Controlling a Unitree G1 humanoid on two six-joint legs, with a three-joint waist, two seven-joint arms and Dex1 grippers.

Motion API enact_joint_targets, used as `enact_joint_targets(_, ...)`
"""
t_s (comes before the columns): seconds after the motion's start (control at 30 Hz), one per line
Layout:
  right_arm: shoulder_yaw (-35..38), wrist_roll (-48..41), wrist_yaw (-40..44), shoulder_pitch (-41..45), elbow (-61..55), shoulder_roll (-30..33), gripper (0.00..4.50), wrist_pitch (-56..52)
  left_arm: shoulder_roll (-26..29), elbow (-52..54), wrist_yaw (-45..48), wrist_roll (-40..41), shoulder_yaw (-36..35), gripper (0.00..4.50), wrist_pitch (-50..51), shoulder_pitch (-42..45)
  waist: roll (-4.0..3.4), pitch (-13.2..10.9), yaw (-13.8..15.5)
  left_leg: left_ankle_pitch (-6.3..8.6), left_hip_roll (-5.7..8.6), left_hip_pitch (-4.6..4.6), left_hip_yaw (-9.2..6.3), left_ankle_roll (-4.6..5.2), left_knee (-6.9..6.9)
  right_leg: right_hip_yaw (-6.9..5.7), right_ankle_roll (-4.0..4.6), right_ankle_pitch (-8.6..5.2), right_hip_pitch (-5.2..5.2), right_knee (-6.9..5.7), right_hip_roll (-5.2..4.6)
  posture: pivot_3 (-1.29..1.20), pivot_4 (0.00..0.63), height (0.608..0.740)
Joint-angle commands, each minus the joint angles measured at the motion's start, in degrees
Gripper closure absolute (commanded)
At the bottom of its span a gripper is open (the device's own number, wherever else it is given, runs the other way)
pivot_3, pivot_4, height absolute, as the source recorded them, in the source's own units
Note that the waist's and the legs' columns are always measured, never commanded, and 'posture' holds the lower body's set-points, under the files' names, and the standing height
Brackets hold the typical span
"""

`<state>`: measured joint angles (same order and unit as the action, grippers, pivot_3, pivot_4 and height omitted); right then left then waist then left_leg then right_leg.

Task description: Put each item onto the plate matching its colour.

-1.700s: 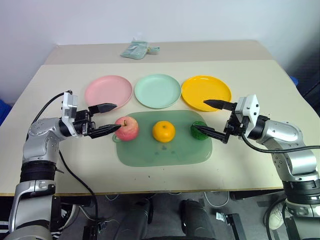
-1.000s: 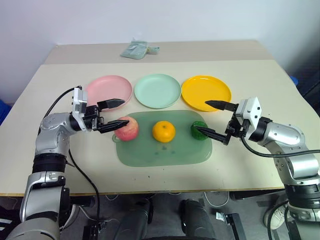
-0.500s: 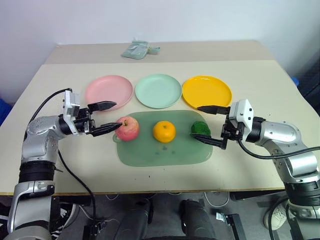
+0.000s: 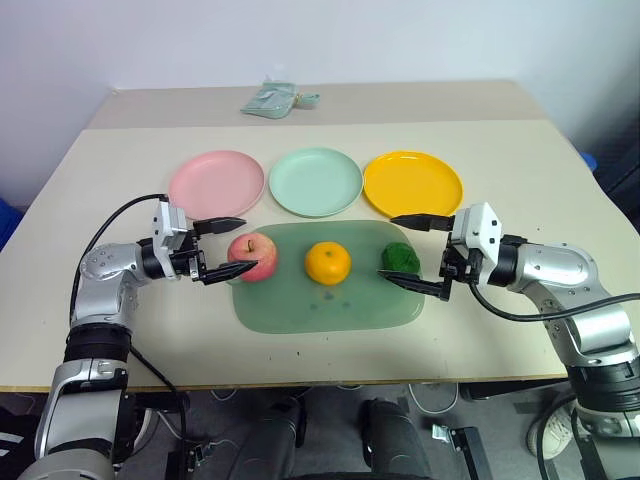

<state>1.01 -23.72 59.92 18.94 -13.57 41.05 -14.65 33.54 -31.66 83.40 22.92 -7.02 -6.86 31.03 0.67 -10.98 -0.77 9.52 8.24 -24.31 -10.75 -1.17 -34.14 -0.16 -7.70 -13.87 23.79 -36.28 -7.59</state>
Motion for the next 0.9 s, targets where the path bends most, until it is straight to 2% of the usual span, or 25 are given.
enact_joint_targets(0.03,1.3,-0.3,-0.6,0.4,-1.9,0.4,0.04,0.6,-1.1,-2.0,-0.5,-1.8,1.3,0.00,-2.2,1.5,0.00,0.0,0.0,0.00,0.00,0.00,0.00,0.00,0.00,0.00,0.00,0.00,0.00,0.00,0.00,0.00,0.150,0.740)
enact_joint_targets(0.2,1.3,-0.5,-0.7,0.1,-2.7,0.5,0.04,0.4,-2.8,-5.8,-2.3,-4.5,3.5,0.00,-2.0,2.8,0.02,0.0,0.1,0.00,0.01,0.00,-0.01,0.00,-0.02,-0.01,-0.01,0.01,-0.03,0.00,0.00,0.00,0.150,0.740)
enact_joint_targets(0.33,1.4,-0.7,-0.6,0.2,-2.9,0.7,0.00,0.3,-3.3,-7.3,-2.3,-4.5,3.1,1.10,-4.5,2.8,0.01,0.0,0.1,0.00,0.01,0.04,0.00,0.00,-0.02,-0.01,-0.02,0.01,-0.07,0.00,-0.01,0.00,0.150,0.740)
enact_joint_targets(0.37,1.4,-0.7,-0.6,0.3,-2.8,0.7,0.00,0.3,-3.4,-7.4,-2.5,-4.3,2.9,1.18,-4.7,2.9,0.01,0.0,0.1,0.00,0.01,0.05,0.00,0.00,-0.02,-0.01,-0.02,0.01,-0.07,0.00,0.00,0.00,0.150,0.740)
enact_joint_targets(0.5,1.3,-0.5,-0.6,0.3,-2.5,0.7,0.00,0.5,-3.8,-8.1,-6.0,-1.2,-0.9,1.19,-3.9,5.0,0.01,0.0,0.1,0.00,0.01,0.05,0.00,0.00,-0.02,-0.01,-0.03,0.01,-0.07,0.00,-0.01,0.00,0.150,0.740)
enact_joint_targets(0.6,1.1,-0.2,-0.6,0.6,-2.0,0.5,0.00,0.8,-4.0,-11.3,-12.4,-1.8,-3.5,1.19,-6.3,9.0,0.05,0.0,0.1,0.00,0.01,0.03,-0.03,0.00,-0.03,-0.02,-0.04,0.02,-0.04,-0.01,0.01,0.00,0.150,0.740)
enact_joint_targets(0.8,0.5,0.2,-0.8,1.7,-1.2,-0.3,0.00,1.3,-4.7,-14.2,-17.2,-2.7,-4.8,1.19,-8.9,12.4,0.05,0.0,0.1,0.00,0.04,-0.01,0.00,0.01,-0.05,-0.02,-0.14,0.07,-0.05,0.04,-0.01,0.00,0.150,0.740)
enact_joint_targets(0.9,1.0,-0.1,-2.1,2.7,-0.9,-1.5,0.00,1.3,-3.8,-18.6,-24.6,-6.8,-4.3,1.19,-12.7,14.5,0.05,0.0,-0.2,-0.01,0.03,0.00,0.00,0.01,-0.05,-0.02,-0.14,0.08,-0.05,0.03,0.01,0.00,0.150,0.740)
